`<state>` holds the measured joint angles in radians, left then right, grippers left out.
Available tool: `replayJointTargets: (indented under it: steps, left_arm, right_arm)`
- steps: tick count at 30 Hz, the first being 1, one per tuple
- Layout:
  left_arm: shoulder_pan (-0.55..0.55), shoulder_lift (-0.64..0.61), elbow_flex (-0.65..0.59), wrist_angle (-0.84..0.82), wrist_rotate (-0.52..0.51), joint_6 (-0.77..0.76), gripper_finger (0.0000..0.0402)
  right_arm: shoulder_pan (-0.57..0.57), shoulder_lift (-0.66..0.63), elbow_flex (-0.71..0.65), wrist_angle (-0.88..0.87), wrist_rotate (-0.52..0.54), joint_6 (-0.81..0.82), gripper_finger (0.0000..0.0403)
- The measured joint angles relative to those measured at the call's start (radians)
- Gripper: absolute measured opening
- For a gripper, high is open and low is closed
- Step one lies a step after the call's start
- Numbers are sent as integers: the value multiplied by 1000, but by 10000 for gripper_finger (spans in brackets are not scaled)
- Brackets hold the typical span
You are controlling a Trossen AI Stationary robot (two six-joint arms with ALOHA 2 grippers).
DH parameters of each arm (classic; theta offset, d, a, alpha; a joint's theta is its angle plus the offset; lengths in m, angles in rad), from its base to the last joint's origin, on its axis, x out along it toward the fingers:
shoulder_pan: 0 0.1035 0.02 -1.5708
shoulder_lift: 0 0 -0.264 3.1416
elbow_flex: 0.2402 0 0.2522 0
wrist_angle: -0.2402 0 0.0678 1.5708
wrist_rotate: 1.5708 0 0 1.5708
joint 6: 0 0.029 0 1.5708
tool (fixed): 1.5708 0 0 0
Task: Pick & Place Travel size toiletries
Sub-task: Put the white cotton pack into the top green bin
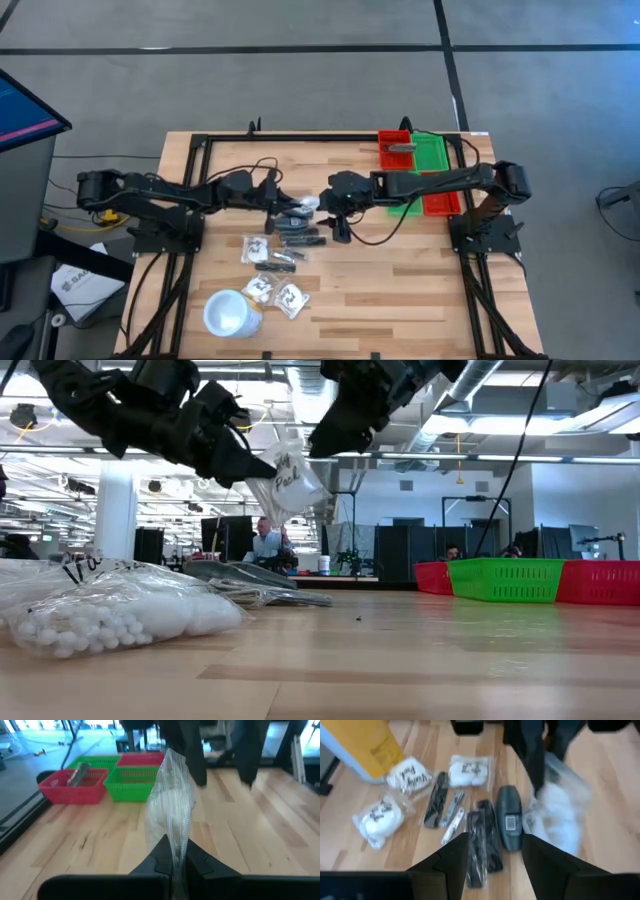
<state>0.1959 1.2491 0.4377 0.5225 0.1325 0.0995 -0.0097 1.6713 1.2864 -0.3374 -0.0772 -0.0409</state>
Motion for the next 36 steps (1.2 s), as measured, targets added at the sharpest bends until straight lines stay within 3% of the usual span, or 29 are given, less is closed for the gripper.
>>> replayJointTargets:
  steps: [6,18,36]
  left_arm:
    - [-7,0,38,-33,50,28,3]
    - [-50,46,186,-143,50,115,3]
    - [-97,163,314,-146,60,102,3]
  right_arm:
    - [0,-51,-1,-47,7,8,172]
    - [4,-103,-2,-194,75,35,173]
    - [4,-111,-1,-213,127,-2,168]
